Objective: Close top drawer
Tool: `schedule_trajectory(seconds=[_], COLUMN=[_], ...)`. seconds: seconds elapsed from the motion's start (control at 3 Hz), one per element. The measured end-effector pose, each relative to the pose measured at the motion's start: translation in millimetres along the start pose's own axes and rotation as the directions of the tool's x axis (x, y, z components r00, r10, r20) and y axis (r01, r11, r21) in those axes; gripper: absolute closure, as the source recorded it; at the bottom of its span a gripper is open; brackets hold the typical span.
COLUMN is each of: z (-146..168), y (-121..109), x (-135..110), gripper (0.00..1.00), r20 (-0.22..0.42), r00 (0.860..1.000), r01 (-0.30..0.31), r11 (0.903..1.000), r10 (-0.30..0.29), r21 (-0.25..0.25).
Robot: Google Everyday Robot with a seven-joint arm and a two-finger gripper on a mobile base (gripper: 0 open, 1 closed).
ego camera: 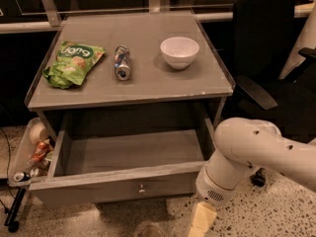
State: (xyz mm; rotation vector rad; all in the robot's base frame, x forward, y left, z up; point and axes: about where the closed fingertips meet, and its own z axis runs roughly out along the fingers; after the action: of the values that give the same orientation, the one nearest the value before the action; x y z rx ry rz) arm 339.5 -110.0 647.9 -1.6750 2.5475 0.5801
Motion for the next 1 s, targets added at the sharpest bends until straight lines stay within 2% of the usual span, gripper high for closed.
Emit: schedule_trajectory(seconds=[0.33,1.0], z=[0.0,0.0], y=[0.0,0.0], x=[0.0,0.0], gripper=[0.19,0.65], r20=[0.000,0.000], r00=[1.000,1.000], r01=[0.000,0.000], r11=[1.0000,1.0000], r10=[0.000,0.000], r21=[0.000,0.000])
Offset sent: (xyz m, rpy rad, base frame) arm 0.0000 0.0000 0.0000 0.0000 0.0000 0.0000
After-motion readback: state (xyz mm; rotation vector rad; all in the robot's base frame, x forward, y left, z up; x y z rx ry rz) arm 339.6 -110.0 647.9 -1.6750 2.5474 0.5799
